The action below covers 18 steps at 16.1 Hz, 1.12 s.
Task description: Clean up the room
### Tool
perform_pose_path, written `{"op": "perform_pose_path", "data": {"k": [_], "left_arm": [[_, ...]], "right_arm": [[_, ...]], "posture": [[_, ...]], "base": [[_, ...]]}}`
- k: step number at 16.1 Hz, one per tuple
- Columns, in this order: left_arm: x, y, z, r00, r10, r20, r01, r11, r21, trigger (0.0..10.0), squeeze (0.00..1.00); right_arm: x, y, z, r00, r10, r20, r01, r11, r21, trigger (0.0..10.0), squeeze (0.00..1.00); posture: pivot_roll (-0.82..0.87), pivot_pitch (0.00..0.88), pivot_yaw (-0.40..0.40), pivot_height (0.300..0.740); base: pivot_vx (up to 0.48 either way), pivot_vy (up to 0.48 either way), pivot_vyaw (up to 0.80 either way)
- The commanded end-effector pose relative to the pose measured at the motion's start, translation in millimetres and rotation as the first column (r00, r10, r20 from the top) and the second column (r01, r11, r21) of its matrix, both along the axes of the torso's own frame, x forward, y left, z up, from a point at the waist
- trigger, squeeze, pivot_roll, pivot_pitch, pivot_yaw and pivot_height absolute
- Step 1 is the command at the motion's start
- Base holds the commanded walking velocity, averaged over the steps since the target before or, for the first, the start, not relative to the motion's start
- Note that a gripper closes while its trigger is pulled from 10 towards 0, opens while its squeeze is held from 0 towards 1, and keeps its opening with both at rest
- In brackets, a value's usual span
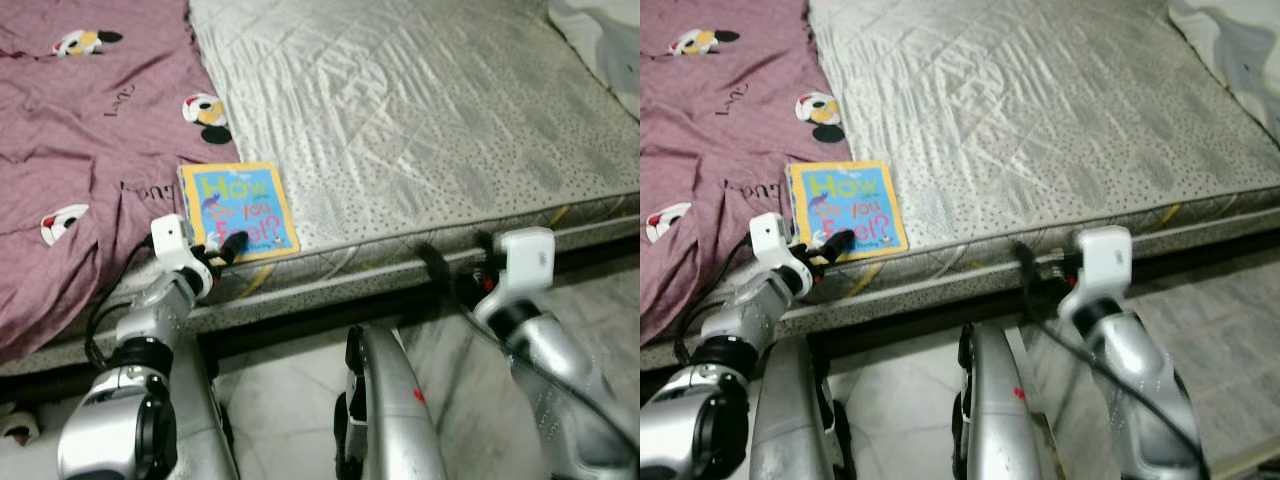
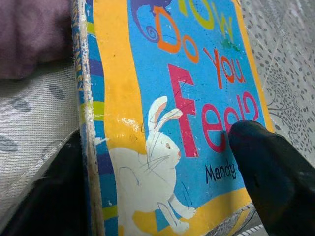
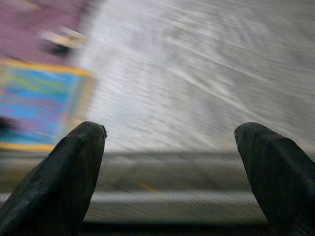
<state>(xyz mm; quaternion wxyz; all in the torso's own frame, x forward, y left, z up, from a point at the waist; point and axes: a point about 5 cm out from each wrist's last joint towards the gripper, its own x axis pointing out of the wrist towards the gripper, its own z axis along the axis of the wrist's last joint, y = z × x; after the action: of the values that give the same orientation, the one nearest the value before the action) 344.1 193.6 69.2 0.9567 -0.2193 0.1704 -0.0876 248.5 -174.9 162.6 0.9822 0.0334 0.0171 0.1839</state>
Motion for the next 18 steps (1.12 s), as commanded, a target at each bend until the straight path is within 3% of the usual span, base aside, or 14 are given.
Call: {"op": "perform_pose_path", "data": {"k": [1,4,7,13,18], "left_arm": [[-2.6,-1.2,-5.6,0.999,-0.023,-0.031,0.022,1.000,-0.022,0.0,0.00],[-0.4,-1.3,-1.1,0.998,-0.064,0.003,0.064,0.998,-0.025,0.0,0.00],[-0.5,-0.3,-1.0,0.995,-0.094,-0.012,0.094,0.995,-0.044,0.0,0.00],[0.9,-0.8,3.8,0.991,-0.131,0.001,0.130,0.982,-0.137,0.0,0.00],[0.8,0.4,4.0,0.991,-0.136,0.009,0.136,0.983,-0.127,0.0,0.00]], "right_arm": [[-4.8,3.2,6.9,0.997,0.080,-0.008,-0.080,0.997,0.019,10.0,0.00],[-9.3,2.8,1.4,0.991,0.128,-0.040,-0.128,0.992,0.004,10.0,0.00],[-20.4,9.0,-16.3,0.969,0.203,-0.140,-0.203,0.979,0.017,10.0,0.00],[-19.6,16.9,-36.1,0.981,0.125,-0.149,-0.128,0.992,-0.012,10.0,0.00],[-20.6,24.7,-41.6,0.989,0.082,-0.125,-0.088,0.995,-0.039,10.0,0.00]], "posture": [[-0.18,0.207,-0.076,0.531],[-0.17,0.197,-0.071,0.531],[-0.16,0.189,-0.065,0.531],[-0.14,0.172,-0.063,0.531],[-0.14,0.165,-0.066,0.531]], "base": [[0.000,0.000,0.00],[0.000,0.000,0.00],[0.000,0.000,0.00],[0.000,0.000,0.00],[0.000,0.000,0.00]]}}
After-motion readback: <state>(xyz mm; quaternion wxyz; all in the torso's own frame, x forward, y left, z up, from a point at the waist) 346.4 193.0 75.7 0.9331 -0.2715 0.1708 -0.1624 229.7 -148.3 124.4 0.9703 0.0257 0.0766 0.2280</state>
